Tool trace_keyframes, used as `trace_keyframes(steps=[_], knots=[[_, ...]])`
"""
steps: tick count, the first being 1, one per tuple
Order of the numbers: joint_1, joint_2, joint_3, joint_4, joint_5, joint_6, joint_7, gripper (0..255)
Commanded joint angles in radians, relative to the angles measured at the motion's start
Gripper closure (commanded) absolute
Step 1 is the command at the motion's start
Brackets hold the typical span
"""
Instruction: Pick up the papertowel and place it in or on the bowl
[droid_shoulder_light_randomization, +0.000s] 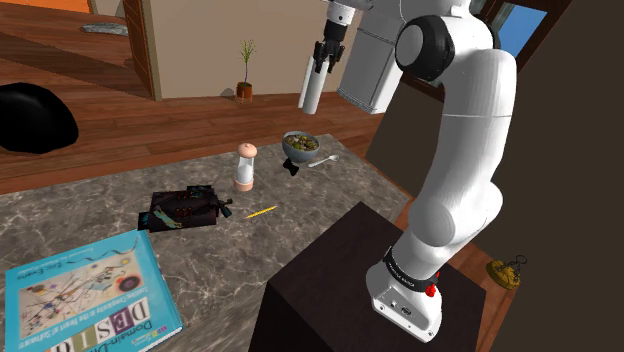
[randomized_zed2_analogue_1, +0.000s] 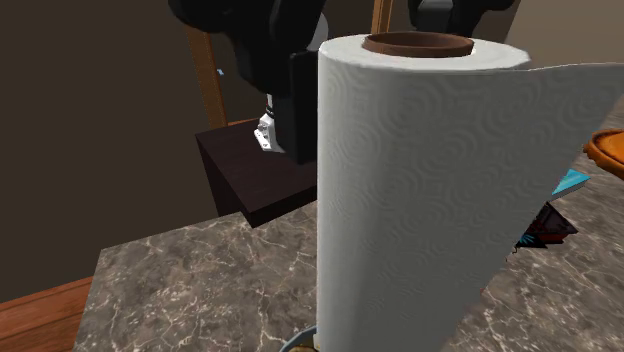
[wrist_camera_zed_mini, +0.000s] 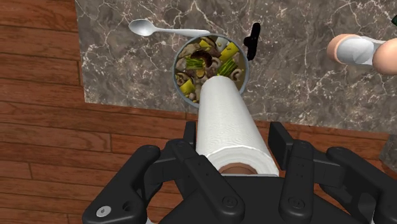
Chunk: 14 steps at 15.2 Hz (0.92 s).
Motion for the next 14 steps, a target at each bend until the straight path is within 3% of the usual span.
trace_keyframes(steps=[1,14], knots=[[-0.017,0.055,0.001,0.089,0.011,-0.035,-0.009,255],[0.000,0.030,0.002,-0.127,0.008,0.155,-0.017,255]])
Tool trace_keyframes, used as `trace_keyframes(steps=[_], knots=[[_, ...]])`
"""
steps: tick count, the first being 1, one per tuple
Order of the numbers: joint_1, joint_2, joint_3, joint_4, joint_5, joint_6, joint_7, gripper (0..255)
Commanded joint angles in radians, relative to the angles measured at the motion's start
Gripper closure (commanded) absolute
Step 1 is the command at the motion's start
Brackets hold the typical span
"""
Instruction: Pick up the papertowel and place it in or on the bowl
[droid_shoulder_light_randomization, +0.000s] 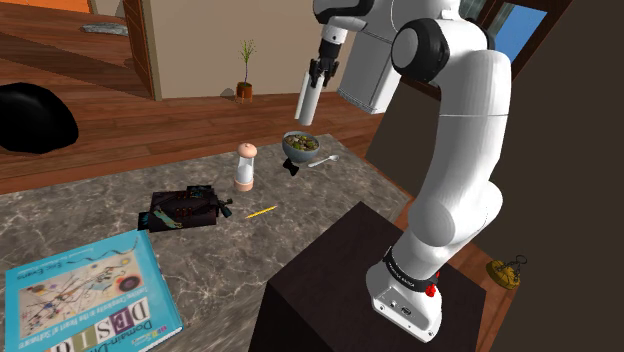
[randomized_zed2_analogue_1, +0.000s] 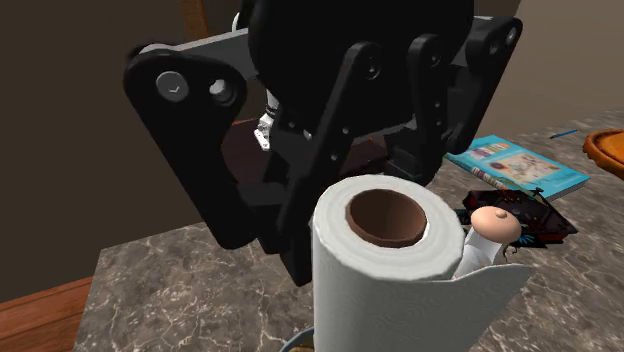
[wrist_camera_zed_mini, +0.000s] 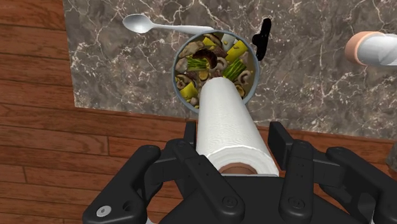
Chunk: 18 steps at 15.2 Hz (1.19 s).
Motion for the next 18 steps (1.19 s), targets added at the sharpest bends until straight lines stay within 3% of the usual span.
trace_keyframes(steps=[1,14,18], knots=[[0.001,0.002,0.001,-0.025,0.001,0.028,-0.002,255],[0.006,0.030,0.006,-0.158,0.011,0.188,-0.013,255],[0.006,0.032,0.006,-0.163,0.012,0.194,-0.013,255]])
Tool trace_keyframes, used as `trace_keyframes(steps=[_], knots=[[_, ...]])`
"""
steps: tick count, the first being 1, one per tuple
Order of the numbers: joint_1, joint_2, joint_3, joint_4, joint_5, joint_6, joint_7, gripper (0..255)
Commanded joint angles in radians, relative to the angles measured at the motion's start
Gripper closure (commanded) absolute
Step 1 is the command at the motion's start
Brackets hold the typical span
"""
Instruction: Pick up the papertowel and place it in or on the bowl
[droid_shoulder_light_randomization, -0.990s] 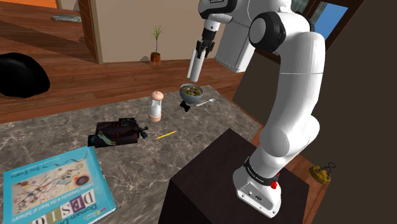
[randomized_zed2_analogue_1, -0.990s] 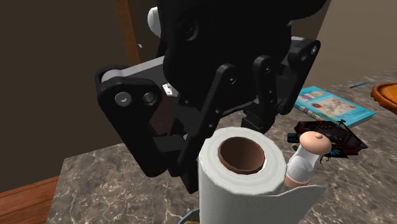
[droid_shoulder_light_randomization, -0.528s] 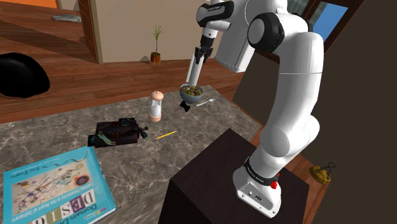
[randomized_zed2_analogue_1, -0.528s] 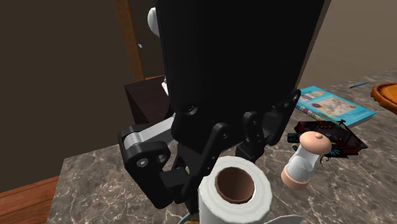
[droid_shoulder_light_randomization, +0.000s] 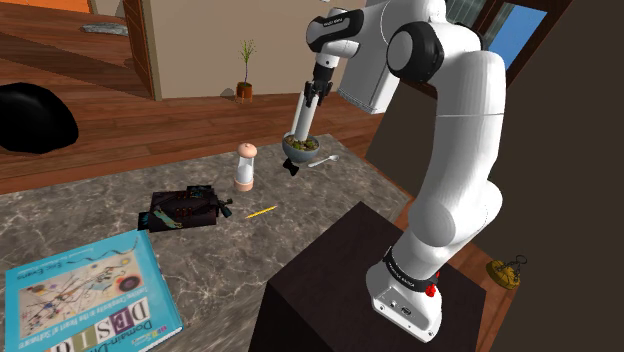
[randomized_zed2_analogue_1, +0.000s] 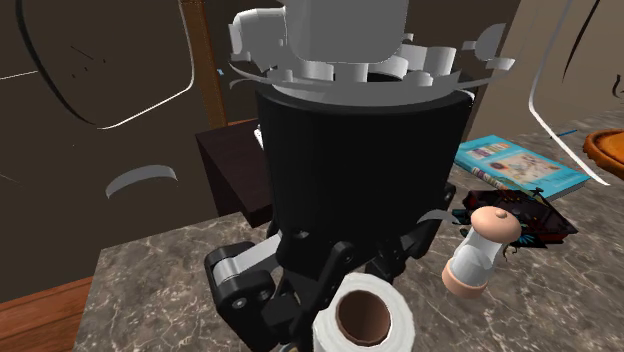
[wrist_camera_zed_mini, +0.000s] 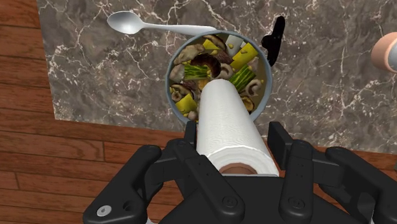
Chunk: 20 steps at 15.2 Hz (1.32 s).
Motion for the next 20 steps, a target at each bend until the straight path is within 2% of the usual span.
trace_keyframes(steps=[1,4,5,10,14,20], knots=[[0.000,0.000,0.000,-0.001,0.000,0.001,0.000,255],[0.000,0.000,0.000,-0.001,0.000,0.001,0.000,255],[0.000,0.000,0.000,-0.001,0.000,0.001,0.000,0],[0.000,0.000,0.000,-0.001,0.000,0.001,0.000,0],[-0.003,-0.027,-0.005,0.085,-0.009,-0.111,0.006,0],[-0.003,-0.027,-0.005,0.085,-0.009,-0.111,0.006,0]])
